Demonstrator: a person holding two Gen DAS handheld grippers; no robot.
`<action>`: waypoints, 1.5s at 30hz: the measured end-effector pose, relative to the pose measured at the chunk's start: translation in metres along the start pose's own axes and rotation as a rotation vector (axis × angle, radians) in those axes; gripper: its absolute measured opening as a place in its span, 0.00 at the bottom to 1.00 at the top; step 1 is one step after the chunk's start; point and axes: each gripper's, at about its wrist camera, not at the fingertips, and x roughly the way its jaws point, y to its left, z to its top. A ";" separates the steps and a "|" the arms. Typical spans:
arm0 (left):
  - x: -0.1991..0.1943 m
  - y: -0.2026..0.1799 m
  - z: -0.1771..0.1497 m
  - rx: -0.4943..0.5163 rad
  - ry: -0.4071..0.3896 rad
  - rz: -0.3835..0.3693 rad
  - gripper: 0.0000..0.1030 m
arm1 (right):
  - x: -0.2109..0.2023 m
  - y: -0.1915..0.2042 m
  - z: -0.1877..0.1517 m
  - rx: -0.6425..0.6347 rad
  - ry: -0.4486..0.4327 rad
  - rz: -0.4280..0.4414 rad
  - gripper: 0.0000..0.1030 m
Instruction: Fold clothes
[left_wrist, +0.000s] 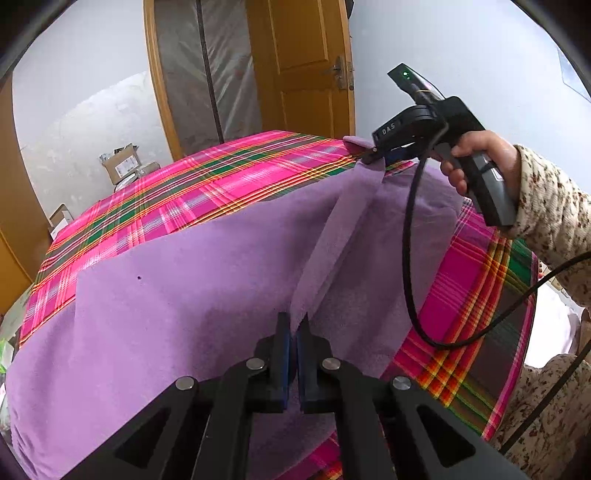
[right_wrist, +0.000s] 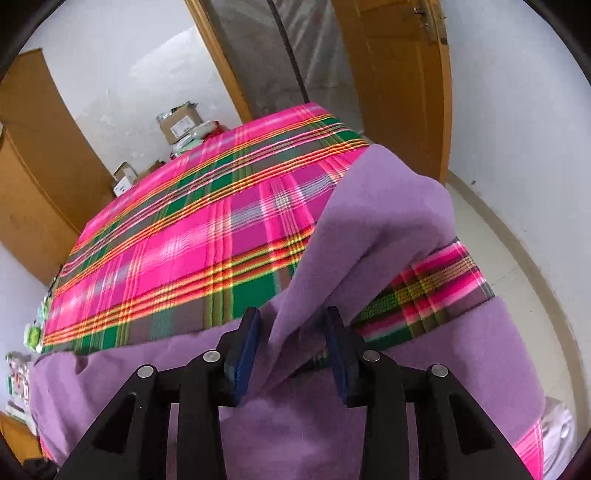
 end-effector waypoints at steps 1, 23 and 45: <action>0.000 0.000 0.000 -0.002 0.000 -0.001 0.03 | 0.000 -0.001 0.001 0.004 -0.002 -0.001 0.08; -0.033 -0.010 0.008 0.023 -0.088 0.025 0.03 | -0.097 -0.007 -0.018 -0.044 -0.285 0.019 0.04; -0.002 -0.039 -0.015 0.088 0.017 0.005 0.03 | -0.093 -0.066 -0.083 0.023 -0.211 -0.014 0.04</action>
